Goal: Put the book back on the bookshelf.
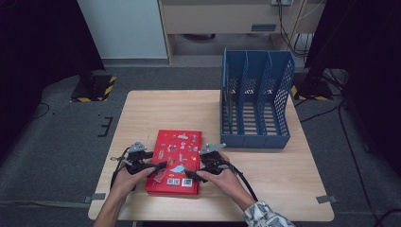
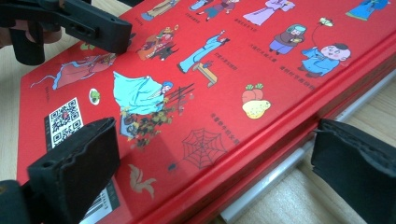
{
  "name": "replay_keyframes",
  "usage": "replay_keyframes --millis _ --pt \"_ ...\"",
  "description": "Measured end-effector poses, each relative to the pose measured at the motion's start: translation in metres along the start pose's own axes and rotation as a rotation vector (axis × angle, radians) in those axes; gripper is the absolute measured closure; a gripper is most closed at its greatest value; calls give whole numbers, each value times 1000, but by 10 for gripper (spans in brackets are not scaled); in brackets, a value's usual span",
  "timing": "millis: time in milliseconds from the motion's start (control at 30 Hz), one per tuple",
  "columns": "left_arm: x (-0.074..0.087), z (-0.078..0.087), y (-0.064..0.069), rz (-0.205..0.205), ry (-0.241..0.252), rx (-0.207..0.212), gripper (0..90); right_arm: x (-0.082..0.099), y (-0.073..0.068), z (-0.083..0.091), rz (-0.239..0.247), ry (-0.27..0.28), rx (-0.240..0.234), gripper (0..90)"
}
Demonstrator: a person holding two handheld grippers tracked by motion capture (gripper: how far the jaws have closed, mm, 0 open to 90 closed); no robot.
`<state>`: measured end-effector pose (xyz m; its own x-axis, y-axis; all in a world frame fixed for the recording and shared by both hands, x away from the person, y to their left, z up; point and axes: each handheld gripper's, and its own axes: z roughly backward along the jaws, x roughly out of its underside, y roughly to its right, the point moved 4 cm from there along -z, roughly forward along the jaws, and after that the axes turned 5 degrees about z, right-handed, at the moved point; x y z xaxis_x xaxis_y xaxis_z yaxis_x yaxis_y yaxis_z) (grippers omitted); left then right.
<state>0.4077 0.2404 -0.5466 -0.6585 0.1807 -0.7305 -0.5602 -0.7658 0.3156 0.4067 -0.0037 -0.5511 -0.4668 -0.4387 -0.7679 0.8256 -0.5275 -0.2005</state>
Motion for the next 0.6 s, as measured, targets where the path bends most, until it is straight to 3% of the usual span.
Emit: replay_keyframes --millis 167,367,500,600 --pt "1 0 -2 2 6 12 143 -1 4 -2 -22 12 2 1" --pt "0 -1 -1 3 8 7 144 -1 9 -6 -91 9 -16 0" --pt "-1 1 -1 12 20 1 188 -4 9 -6 -87 -11 -8 6" --pt "-4 4 1 5 44 7 234 -8 7 -4 -47 -24 22 12"
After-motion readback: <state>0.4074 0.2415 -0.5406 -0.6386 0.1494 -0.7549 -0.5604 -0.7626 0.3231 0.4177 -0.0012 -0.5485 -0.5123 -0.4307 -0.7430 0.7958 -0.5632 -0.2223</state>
